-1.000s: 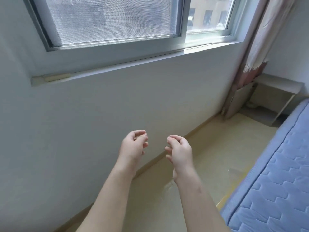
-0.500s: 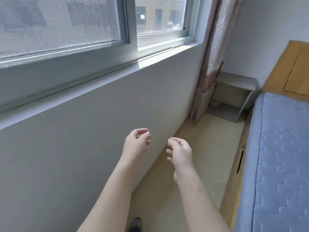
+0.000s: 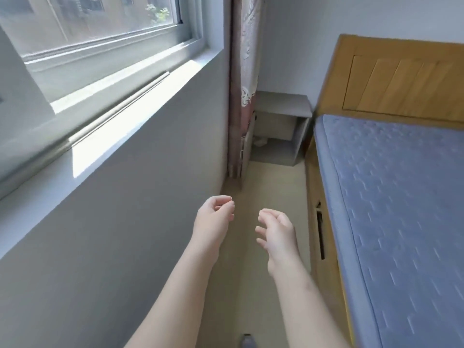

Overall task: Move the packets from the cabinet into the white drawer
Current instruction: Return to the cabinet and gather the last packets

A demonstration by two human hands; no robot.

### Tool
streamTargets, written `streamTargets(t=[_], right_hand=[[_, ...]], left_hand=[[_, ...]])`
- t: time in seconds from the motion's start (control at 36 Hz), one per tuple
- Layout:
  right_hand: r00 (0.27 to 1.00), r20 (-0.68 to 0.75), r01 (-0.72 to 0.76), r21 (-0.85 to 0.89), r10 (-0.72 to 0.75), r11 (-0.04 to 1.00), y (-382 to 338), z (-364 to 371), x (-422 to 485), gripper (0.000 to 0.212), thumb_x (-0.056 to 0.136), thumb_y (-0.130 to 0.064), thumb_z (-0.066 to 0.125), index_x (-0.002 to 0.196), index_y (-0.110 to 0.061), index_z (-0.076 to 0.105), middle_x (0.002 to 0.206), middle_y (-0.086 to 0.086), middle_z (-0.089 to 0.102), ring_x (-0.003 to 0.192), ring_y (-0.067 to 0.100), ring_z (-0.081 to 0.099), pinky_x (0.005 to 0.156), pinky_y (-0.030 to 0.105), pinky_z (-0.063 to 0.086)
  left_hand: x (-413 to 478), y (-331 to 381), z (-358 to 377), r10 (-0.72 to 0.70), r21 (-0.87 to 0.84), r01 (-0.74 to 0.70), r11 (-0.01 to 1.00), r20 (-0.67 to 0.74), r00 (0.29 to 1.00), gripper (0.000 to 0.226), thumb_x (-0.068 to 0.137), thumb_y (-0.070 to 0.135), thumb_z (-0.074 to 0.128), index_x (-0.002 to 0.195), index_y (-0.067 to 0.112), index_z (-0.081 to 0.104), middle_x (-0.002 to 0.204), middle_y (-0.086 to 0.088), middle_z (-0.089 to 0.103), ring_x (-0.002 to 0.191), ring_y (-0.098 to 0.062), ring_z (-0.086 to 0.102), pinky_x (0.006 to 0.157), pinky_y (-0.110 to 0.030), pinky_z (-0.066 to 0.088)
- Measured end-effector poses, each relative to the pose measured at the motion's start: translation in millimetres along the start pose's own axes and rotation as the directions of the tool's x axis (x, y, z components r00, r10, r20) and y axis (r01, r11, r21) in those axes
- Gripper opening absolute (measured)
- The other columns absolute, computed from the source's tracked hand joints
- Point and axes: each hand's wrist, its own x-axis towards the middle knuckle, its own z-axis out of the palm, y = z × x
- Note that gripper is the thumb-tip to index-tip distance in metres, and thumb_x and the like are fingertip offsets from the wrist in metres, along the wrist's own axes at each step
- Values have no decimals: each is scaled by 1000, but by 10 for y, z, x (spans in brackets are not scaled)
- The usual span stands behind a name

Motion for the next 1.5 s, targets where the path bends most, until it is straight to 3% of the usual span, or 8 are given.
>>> streamTargets(t=[0.11, 0.22, 0.44, 0.83, 1.06, 1.17, 1.31, 1.5], right_hand=[[1000, -21, -3, 18, 4, 1000, -218, 76, 695, 6, 93, -19, 51, 90, -23, 54, 92, -5, 55, 85, 15, 53, 72, 26, 43], [999, -51, 14, 29, -13, 999, -533, 64, 1480, 6, 93, -19, 52, 97, -21, 55, 93, -6, 56, 89, 15, 54, 81, 30, 43], [998, -57, 18, 31, -16, 999, -1323, 99, 2962, 7, 93, -18, 51, 98, -20, 55, 89, -8, 54, 86, 14, 53, 75, 27, 44], [993, -108, -44, 18, 46, 999, -1998, 412, 5481, 14, 94, -18, 51, 107, -17, 55, 97, -7, 56, 96, 17, 55, 81, 27, 42], [978, -193, -68, 48, 76, 997, -2639, 536, 7009, 14, 94, -16, 51, 107, -16, 56, 92, -7, 57, 93, 17, 56, 67, 20, 42], [967, -221, -110, 76, 124, 991, -2779, 461, 7618, 13, 94, -16, 51, 107, -16, 55, 93, -6, 57, 98, 19, 57, 74, 27, 43], [967, -183, -164, 80, 176, 983, -2902, 375, 8443, 5, 95, -18, 49, 96, -20, 54, 93, -6, 57, 95, 17, 56, 83, 29, 43], [968, -90, -237, -6, 236, 971, -2961, 87, 9970, 12, 94, -18, 51, 83, -23, 52, 88, -4, 54, 91, 15, 54, 85, 30, 44]], left_hand=[[724, 102, 258, -18, 31, 18, 999, 24, 1000, 14, 92, 19, 55, 103, 24, 61, 92, 2, 62, 87, -13, 59, 89, -33, 47], [1494, 336, 669, -6, 73, 2, 997, 54, 999, 11, 92, 19, 54, 95, 29, 59, 100, 2, 64, 95, -14, 62, 89, -32, 46], [2890, 889, 1440, -7, 66, 4, 998, 47, 999, 14, 91, 18, 54, 102, 24, 60, 100, 2, 65, 90, -11, 62, 84, -30, 47], [5482, 1214, 2411, -57, 67, 51, 996, 90, 994, 13, 90, 17, 53, 90, 28, 60, 93, 4, 63, 92, -15, 62, 88, -32, 47], [7088, 1647, 3150, -82, 118, 64, 991, 154, 985, 11, 91, 18, 54, 88, 27, 60, 90, 3, 64, 90, -16, 61, 89, -34, 47], [7675, 1702, 3498, -113, 159, 85, 984, 176, 978, 12, 91, 19, 54, 86, 28, 61, 86, 3, 64, 88, -18, 60, 86, -34, 47], [8413, 1675, 3928, -139, 178, 112, 978, 146, 980, 14, 92, 17, 54, 85, 28, 61, 81, 5, 61, 83, -18, 57, 82, -32, 45], [9566, 1369, 4756, -208, 130, 204, 970, 20, 978, 12, 91, 15, 54, 98, 21, 63, 79, 4, 60, 78, -16, 56, 74, -27, 43]])
